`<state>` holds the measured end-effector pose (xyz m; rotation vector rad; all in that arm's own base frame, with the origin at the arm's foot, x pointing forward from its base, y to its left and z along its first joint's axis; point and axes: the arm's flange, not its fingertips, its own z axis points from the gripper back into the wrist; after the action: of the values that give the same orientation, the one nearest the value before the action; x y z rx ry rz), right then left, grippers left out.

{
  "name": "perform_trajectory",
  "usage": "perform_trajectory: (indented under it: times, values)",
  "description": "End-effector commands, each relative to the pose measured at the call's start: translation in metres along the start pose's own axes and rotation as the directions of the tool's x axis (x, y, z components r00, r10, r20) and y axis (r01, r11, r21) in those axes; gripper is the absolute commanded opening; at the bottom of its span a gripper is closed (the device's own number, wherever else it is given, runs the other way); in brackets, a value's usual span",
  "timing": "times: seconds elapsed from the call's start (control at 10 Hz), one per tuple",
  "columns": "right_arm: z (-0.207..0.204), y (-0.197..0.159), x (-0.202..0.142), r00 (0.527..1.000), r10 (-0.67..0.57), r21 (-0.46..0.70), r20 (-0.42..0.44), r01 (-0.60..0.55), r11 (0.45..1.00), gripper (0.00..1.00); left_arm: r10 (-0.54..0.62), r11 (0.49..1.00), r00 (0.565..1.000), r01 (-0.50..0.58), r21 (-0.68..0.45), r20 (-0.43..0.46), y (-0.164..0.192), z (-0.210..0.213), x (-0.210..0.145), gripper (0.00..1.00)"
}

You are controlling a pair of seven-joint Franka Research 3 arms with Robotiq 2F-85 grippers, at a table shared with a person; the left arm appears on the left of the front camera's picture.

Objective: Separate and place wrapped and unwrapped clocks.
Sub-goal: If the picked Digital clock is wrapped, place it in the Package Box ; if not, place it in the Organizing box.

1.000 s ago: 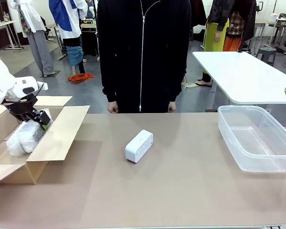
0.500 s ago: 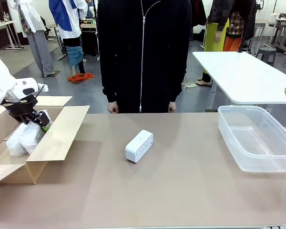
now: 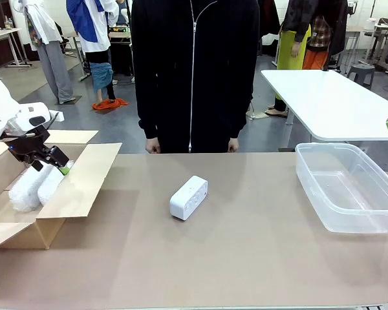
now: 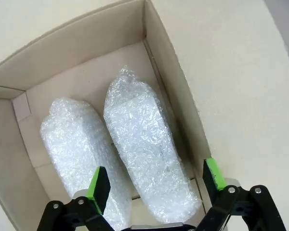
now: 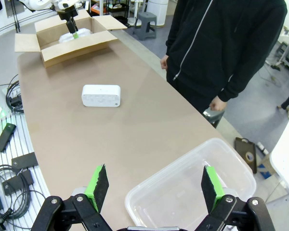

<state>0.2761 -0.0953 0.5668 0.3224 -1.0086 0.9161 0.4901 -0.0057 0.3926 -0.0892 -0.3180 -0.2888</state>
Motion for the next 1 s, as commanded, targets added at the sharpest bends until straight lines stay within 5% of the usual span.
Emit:
perform_trajectory:
  times: [0.0, 0.9]
  values:
    - [-0.003, -0.001, 0.000, 1.000, 0.008, 0.019, 0.024, -0.008, 1.000, 1.00, 0.011, 1.000, 1.000, -0.011, -0.013, 0.006, 0.001, 0.016, -0.005, 1.00]
    - [-0.003, -0.001, 0.000, 1.000, 0.008, 0.019, 0.024, -0.008, 1.000, 1.00, 0.012, 0.991, 0.990, -0.031, 0.132, 0.142, -0.050, 0.124, -0.031, 1.00]
